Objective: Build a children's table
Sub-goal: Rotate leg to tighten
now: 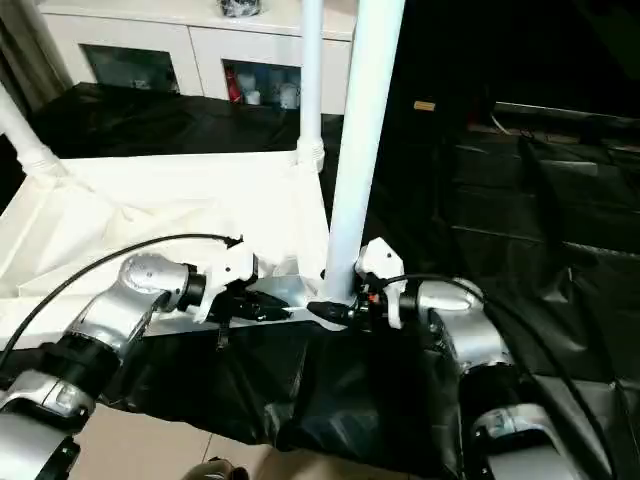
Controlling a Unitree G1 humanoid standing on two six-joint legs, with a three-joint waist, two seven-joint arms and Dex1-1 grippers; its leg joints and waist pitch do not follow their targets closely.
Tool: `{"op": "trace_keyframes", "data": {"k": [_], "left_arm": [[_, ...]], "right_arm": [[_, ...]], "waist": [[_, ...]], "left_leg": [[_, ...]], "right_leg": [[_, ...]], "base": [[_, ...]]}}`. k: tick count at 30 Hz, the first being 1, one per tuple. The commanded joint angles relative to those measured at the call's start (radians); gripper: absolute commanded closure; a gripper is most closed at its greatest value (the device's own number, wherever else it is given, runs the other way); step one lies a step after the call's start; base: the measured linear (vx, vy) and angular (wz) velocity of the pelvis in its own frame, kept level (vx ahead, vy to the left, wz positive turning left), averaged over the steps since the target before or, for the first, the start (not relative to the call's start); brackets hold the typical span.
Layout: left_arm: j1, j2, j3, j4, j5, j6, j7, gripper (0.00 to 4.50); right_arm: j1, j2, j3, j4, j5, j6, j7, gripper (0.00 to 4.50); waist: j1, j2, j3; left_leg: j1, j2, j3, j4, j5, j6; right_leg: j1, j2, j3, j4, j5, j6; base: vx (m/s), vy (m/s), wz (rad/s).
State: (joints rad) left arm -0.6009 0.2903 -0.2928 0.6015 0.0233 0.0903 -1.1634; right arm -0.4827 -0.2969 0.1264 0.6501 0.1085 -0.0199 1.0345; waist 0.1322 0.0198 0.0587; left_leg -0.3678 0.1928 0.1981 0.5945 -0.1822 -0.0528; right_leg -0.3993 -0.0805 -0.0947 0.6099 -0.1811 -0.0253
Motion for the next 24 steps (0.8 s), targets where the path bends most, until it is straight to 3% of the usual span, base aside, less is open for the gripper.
{"op": "trace_keyframes", "data": {"k": [1, 2, 4, 8, 9, 11, 12, 13, 15, 18, 22, 24], "left_arm": [[-0.05, -0.069, 0.019, 0.035, 0.008, 0.025, 0.123, 4.5], [-0.057, -0.082, 0.021, 0.049, 0.017, 0.033, 0.156, 4.5], [-0.082, -0.123, 0.03, 0.09, 0.036, 0.05, 0.253, 4.5], [-0.119, -0.201, 0.053, 0.147, 0.047, 0.073, 0.412, 4.5], [-0.126, -0.22, 0.058, 0.16, 0.048, 0.075, 0.447, 4.5], [-0.13, -0.256, 0.058, 0.173, 0.043, 0.06, 0.468, 4.5], [-0.13, -0.258, 0.056, 0.173, 0.044, 0.058, 0.466, 4.5], [-0.126, -0.269, 0.045, 0.173, 0.046, 0.039, 0.446, 4.5], [-0.118, -0.262, 0.03, 0.167, 0.054, 0.016, 0.417, 4.5], [-0.1, -0.237, 0.012, 0.147, 0.058, -0.018, 0.365, 4.5], [-0.062, -0.185, 0.001, 0.09, 0.023, -0.068, 0.233, 4.5], [-0.041, -0.151, -0.002, 0.055, -0.001, -0.067, 0.154, 4.5]], "right_arm": [[-0.006, 0.066, -0.006, 0.106, -0.051, 0.038, -0.208, 1.77], [-0.012, 0.086, -0.014, 0.126, -0.056, 0.037, -0.263, 1.77], [-0.031, 0.137, -0.03, 0.177, -0.071, 0.033, -0.404, 1.78], [-0.064, 0.202, -0.034, 0.234, -0.1, 0.042, -0.582, 1.78], [-0.07, 0.215, -0.033, 0.244, -0.11, 0.046, -0.616, 1.78], [-0.081, 0.237, -0.026, 0.254, -0.12, 0.044, -0.63, 1.78], [-0.081, 0.239, -0.028, 0.255, -0.119, 0.041, -0.63, 1.78], [-0.087, 0.248, -0.045, 0.258, -0.109, 0.025, -0.636, 1.43], [-0.085, 0.243, -0.063, 0.251, -0.09, 0.009, -0.62, 1.08], [-0.071, 0.219, -0.068, 0.222, -0.07, 0.001, -0.574, 0.87], [-0.027, 0.147, -0.018, 0.144, -0.066, -0.025, -0.425, 0.58], [0.001, 0.106, 0.004, 0.104, -0.067, -0.042, -0.329, 0.58]], "waist": [[-0.013, -0.005, -0.065], [-0.018, -0.002, -0.062], [-0.033, -0.008, -0.06], [-0.043, -0.007, -0.053], [-0.047, -0.008, -0.05], [-0.051, -0.009, -0.051], [-0.051, -0.008, -0.053], [-0.051, -0.01, -0.057], [-0.052, -0.007, -0.058], [-0.051, -0.013, -0.059], [-0.047, -0.014, -0.06], [-0.039, -0.012, -0.062]], "left_leg": [[0.018, 0.046, -0.025, -0.072, -0.241, 0.023], [0.022, 0.045, -0.026, -0.073, -0.256, 0.013], [0.025, 0.042, -0.031, -0.075, -0.289, -0.008], [0.034, 0.039, -0.032, -0.074, -0.337, 0.001], [0.041, 0.037, -0.033, -0.073, -0.363, -0.001], [0.046, 0.037, -0.038, -0.076, -0.394, 0.0], [0.043, 0.038, -0.039, -0.079, -0.387, 0.001], [0.036, 0.041, -0.04, -0.085, -0.363, 0.008], [0.033, 0.044, -0.039, -0.088, -0.352, 0.014], [0.031, 0.043, -0.036, -0.089, -0.34, 0.027], [0.022, 0.045, -0.035, -0.089, -0.308, 0.05], [0.026, 0.044, -0.028, -0.083, -0.28, 0.064]], "right_leg": [[0.045, -0.082, 0.056, -0.09, -0.323, -0.19], [0.041, -0.083, 0.056, -0.094, -0.36, -0.182], [0.042, -0.086, 0.053, -0.108, -0.463, -0.147], [0.032, -0.086, 0.049, -0.124, -0.548, -0.117], [0.028, -0.085, 0.045, -0.131, -0.585, -0.107], [0.031, -0.087, 0.039, -0.139, -0.617, -0.085], [0.035, -0.088, 0.039, -0.138, -0.602, -0.084], [0.041, -0.088, 0.042, -0.134, -0.559, -0.085], [0.04, -0.088, 0.046, -0.128, -0.508, -0.102], [0.042, -0.09, 0.05, -0.123, -0.466, -0.122], [0.049, -0.094, 0.054, -0.116, -0.414, -0.138], [0.044, -0.096, 0.06, -0.112, -0.384, -0.155]], "base": [[0.0, 0.0, 0.0], [0.0, 0.0, 0.0], [0.0, 0.0, 0.0], [0.0, 0.0, 0.0], [0.0, 0.0, 0.0], [0.0, 0.0, 0.0], [0.0, 0.0, 0.0], [0.0, 0.0, 0.0], [0.0, 0.0, 0.0], [0.0, 0.0, 0.0], [0.0, 0.0, 0.0], [0.0, 0.0, 0.0]]}}
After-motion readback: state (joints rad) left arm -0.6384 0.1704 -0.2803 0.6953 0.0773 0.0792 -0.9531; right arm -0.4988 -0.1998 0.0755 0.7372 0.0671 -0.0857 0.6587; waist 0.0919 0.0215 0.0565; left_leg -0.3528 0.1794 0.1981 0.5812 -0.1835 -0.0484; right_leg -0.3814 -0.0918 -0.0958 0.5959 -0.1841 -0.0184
